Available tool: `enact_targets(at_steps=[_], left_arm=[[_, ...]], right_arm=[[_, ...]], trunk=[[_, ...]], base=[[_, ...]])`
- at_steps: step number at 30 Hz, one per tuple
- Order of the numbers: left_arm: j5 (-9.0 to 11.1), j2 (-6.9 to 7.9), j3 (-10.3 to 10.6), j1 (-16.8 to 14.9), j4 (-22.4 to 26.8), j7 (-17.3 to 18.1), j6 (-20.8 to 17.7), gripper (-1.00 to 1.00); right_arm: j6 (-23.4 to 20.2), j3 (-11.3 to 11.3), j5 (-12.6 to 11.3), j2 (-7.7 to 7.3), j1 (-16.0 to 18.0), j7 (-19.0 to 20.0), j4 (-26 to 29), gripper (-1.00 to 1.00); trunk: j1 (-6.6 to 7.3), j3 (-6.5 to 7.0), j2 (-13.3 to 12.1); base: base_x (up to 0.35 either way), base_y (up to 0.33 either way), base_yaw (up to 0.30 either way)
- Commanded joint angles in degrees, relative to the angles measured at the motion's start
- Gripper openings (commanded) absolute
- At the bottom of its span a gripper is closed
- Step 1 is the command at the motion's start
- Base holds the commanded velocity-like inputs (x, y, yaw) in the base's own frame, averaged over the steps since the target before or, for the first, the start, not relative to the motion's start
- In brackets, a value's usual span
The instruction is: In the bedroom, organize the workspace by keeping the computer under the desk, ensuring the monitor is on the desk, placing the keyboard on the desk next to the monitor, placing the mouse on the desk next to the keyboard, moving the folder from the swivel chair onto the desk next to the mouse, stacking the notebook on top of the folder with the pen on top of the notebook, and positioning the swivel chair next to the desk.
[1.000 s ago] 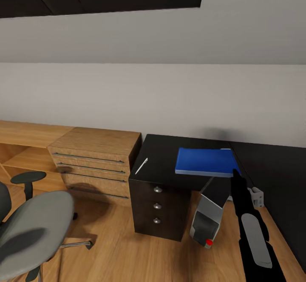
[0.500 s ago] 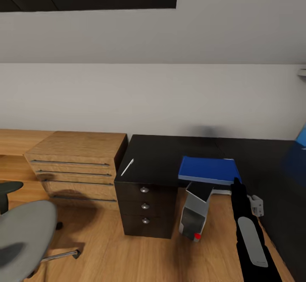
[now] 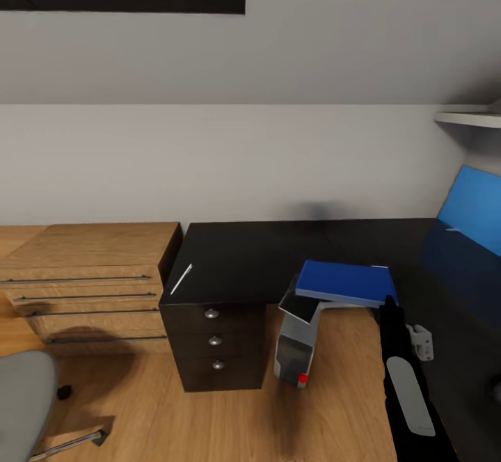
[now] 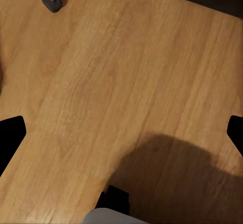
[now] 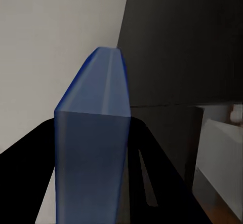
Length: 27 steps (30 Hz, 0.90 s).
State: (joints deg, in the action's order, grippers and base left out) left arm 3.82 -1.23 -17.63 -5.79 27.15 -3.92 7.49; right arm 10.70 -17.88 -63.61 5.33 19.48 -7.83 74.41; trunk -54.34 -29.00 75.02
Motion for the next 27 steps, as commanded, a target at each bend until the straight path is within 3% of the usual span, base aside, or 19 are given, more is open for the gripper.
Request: enact_targets(at_steps=[1, 3, 7, 9, 11, 14, 18, 20, 22, 27], left_arm=[[0.4, 0.0, -0.05, -0.01, 0.01, -0.03, 0.16, 1.0], [0.4, 0.04, -0.04, -0.01, 0.01, -0.03, 0.16, 1.0], [0.36, 0.01, -0.09, -0.01, 0.01, -0.1, 0.21, 1.0], [0.33, 0.0, -0.07, -0.01, 0.05, -0.29, 0.81, 1.0], [0.32, 0.05, -0.07, -0.01, 0.05, -0.33, 1.62, 1.0], [0.32, 0.08, -0.11, -0.01, 0.02, -0.37, 3.31, 1.0], [0.31, -0.02, -0.1, -0.01, 0.01, -0.38, 3.79, 1.0], [0.31, -0.06, -0.08, -0.01, 0.01, -0.38, 3.86, 1.0], [0.31, -0.08, -0.05, -0.01, 0.01, -0.37, 3.91, 1.0], [0.31, -0.06, -0.09, -0.01, 0.01, -0.3, 4.06, 1.0]], right_arm=[[0.2, 0.01, -0.45, 0.03, 0.17, -0.38, 0.06, -1.0], [0.24, 0.02, -0.42, -0.08, 1.17, -1.88, 0.05, -1.0], [0.35, 0.03, -0.4, -0.81, 6.88, -5.47, -1.3, -1.0], [0.45, -0.01, -0.33, -2.01, 11.15, -6.58, -4.54, -1.0], [0.67, -0.05, -0.35, -3.22, 13.33, -6.86, -6.96, -1.0], [4.51, -0.12, -0.61, -6.75, 18.93, -7.1, -16.67, -1.0], [11.67, -0.09, -0.8, -7.84, 21.32, -6.16, -25.52, -1.0], [15.18, -0.03, -0.85, -7.9, 21.74, -5.04, -27.72, -1.0], [19.0, -0.14, -0.9, -6.79, 22.04, -2.72, -29.43, -1.0], [20.78, -0.11, -0.76, -3.56, 22.12, 0.5, -30.84, -1.0]], trunk=[[0.0, -0.06, 0.03], [0.0, -0.06, 0.03], [0.0, -0.06, 0.03], [0.0, -0.06, 0.03], [0.0, -0.06, 0.03], [0.0, -0.06, 0.03], [0.0, -0.06, 0.03], [0.0, -0.06, 0.03], [0.0, -0.06, 0.03], [0.0, -0.06, 0.03]], base=[[0.0, 0.0, -0.255], [0.0, 0.0, -0.255], [0.0, 0.0, -0.257], [0.0, 0.0, -0.261], [0.0, 0.0, -0.262], [0.0, 0.0, -0.263], [0.0, 0.0, -0.264], [0.0, 0.0, -0.264], [0.0, 0.0, -0.261], [0.0, 0.0, -0.146]])
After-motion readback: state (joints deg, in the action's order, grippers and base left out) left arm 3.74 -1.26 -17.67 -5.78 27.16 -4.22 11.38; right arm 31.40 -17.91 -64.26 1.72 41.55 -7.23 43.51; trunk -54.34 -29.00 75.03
